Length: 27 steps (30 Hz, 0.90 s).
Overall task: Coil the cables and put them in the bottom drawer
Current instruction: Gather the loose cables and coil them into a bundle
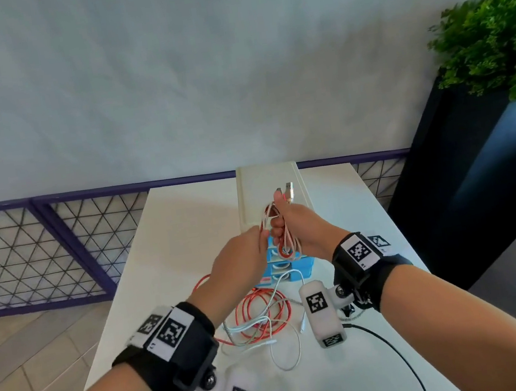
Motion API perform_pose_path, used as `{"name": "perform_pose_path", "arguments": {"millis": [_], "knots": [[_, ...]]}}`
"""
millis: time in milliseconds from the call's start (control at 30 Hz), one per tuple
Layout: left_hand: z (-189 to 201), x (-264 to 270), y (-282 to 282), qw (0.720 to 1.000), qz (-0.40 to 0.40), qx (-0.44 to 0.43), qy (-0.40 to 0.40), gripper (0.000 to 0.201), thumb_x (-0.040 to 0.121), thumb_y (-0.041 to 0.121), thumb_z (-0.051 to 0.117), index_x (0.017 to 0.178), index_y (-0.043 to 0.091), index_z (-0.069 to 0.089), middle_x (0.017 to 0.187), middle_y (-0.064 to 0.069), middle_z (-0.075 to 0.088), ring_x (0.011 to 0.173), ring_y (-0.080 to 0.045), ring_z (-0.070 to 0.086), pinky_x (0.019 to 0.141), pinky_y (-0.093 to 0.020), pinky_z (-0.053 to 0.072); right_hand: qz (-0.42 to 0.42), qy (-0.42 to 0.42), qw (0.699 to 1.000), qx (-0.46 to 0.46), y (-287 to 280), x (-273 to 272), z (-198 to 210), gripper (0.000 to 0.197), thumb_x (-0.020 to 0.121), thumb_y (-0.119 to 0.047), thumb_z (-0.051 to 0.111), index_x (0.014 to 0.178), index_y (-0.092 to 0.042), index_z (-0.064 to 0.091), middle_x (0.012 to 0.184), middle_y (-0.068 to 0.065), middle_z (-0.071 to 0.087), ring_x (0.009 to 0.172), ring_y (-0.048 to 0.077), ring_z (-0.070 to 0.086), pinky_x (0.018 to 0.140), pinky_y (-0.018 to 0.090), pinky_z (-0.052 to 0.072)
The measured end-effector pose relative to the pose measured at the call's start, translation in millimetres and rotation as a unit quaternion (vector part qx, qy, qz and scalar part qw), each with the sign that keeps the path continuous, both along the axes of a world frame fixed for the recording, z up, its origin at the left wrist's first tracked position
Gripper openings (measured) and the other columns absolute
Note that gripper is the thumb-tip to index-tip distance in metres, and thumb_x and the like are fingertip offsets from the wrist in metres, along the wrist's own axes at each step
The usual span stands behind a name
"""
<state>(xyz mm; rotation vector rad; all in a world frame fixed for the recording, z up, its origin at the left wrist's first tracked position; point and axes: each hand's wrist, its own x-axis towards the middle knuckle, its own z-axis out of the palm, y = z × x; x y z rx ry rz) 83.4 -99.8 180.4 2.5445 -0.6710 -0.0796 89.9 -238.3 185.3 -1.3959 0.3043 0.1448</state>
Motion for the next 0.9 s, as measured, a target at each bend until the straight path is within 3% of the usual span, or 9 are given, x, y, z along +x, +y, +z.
{"name": "perform_pose_path", "arguments": {"millis": [167, 267, 367, 467, 567, 667, 767, 833, 900], "knots": [[13, -8, -11, 0.991, -0.022, 0.113, -0.065, 0.024, 0.1, 0.025, 0.035, 0.108, 0.009, 0.05, 0.079, -0.007, 0.056, 0.074, -0.029, 0.056, 0.059, -0.035, 0.036, 0.034, 0.003, 0.999, -0.022, 3, -1, 5, 0.052, 0.087, -0.063, 0.049, 0.067, -0.016, 0.043, 0.053, 0.002, 0.041, 0.045, 0.014, 0.045, 0.05, 0.026, 0.04], [21, -11, -23, 0.98, -0.055, 0.19, -0.027, 0.029, 0.098, 0.009, 0.034, 0.124, 0.003, 0.047, 0.082, -0.008, 0.052, 0.097, -0.029, 0.058, 0.058, -0.031, 0.035, 0.047, 0.009, 0.999, -0.026, 6, 0, 3, 0.038, 0.082, -0.038, 0.072, 0.063, -0.019, 0.045, 0.053, 0.001, 0.044, 0.046, 0.012, 0.046, 0.049, 0.024, 0.041], [24, -13, -25, 0.98, -0.077, 0.176, -0.05, 0.024, 0.093, 0.006, 0.041, 0.115, 0.002, 0.052, 0.071, -0.001, 0.039, 0.077, -0.024, 0.053, 0.048, -0.025, 0.023, 0.019, 0.013, 0.999, -0.029, 3, 1, 2, 0.023, 0.09, -0.023, 0.065, 0.073, -0.015, 0.052, 0.061, 0.001, 0.046, 0.051, 0.011, 0.046, 0.049, 0.023, 0.043], [27, -10, -24, 0.985, -0.094, 0.14, -0.03, 0.021, 0.096, 0.016, 0.042, 0.11, 0.005, 0.052, 0.069, -0.001, 0.043, 0.06, -0.019, 0.045, 0.048, -0.027, 0.031, -0.017, 0.004, 0.999, -0.027, -1, 2, 4, 0.019, 0.097, -0.027, 0.054, 0.09, -0.01, 0.057, 0.066, -0.001, 0.046, 0.053, 0.009, 0.045, 0.046, 0.02, 0.04], [30, -1, -23, 0.991, -0.094, 0.096, 0.023, 0.027, 0.096, 0.032, 0.039, 0.1, 0.009, 0.051, 0.076, -0.008, 0.06, 0.068, -0.026, 0.059, 0.065, -0.038, 0.051, -0.044, -0.004, 0.999, -0.003, 0, 5, 7, 0.022, 0.098, -0.031, 0.051, 0.093, -0.011, 0.058, 0.066, -0.003, 0.048, 0.055, 0.007, 0.048, 0.049, 0.019, 0.042], [26, 5, -16, 0.985, -0.108, 0.078, 0.111, 0.02, 0.094, 0.033, 0.043, 0.089, 0.015, 0.052, 0.081, -0.004, 0.074, 0.076, -0.021, 0.069, 0.082, -0.041, 0.054, -0.077, -0.02, 0.993, 0.086, 3, 7, 8, 0.022, 0.098, -0.03, 0.051, 0.091, -0.009, 0.053, 0.058, -0.004, 0.044, 0.048, 0.008, 0.046, 0.047, 0.02, 0.044], [22, 9, -12, 0.985, -0.102, 0.093, 0.104, 0.025, 0.096, 0.037, 0.04, 0.088, 0.019, 0.056, 0.091, -0.001, 0.074, 0.094, -0.02, 0.066, 0.111, -0.046, 0.028, -0.109, -0.025, 0.98, 0.163, 7, 8, 6, 0.025, 0.098, -0.03, 0.051, 0.081, -0.011, 0.051, 0.054, -0.003, 0.043, 0.049, 0.011, 0.047, 0.046, 0.024, 0.047], [18, 7, -12, 0.987, -0.089, 0.105, 0.087, 0.028, 0.098, 0.04, 0.035, 0.086, 0.021, 0.053, 0.095, -0.002, 0.072, 0.103, -0.022, 0.061, 0.115, -0.053, 0.004, -0.125, -0.023, 0.968, 0.218, 8, 8, 5, 0.03, 0.098, -0.03, 0.051, 0.075, -0.011, 0.05, 0.055, 0.0, 0.047, 0.05, 0.015, 0.051, 0.052, 0.028, 0.05], [15, 4, -11, 0.988, -0.083, 0.088, 0.099, 0.033, 0.099, 0.041, 0.032, 0.082, 0.022, 0.052, 0.095, 0.0, 0.073, 0.104, -0.019, 0.061, 0.114, -0.054, -0.005, -0.137, -0.018, 0.956, 0.258, 8, 7, 5, 0.034, 0.097, -0.033, 0.052, 0.071, -0.011, 0.051, 0.056, 0.002, 0.054, 0.053, 0.018, 0.06, 0.058, 0.032, 0.053]]}}
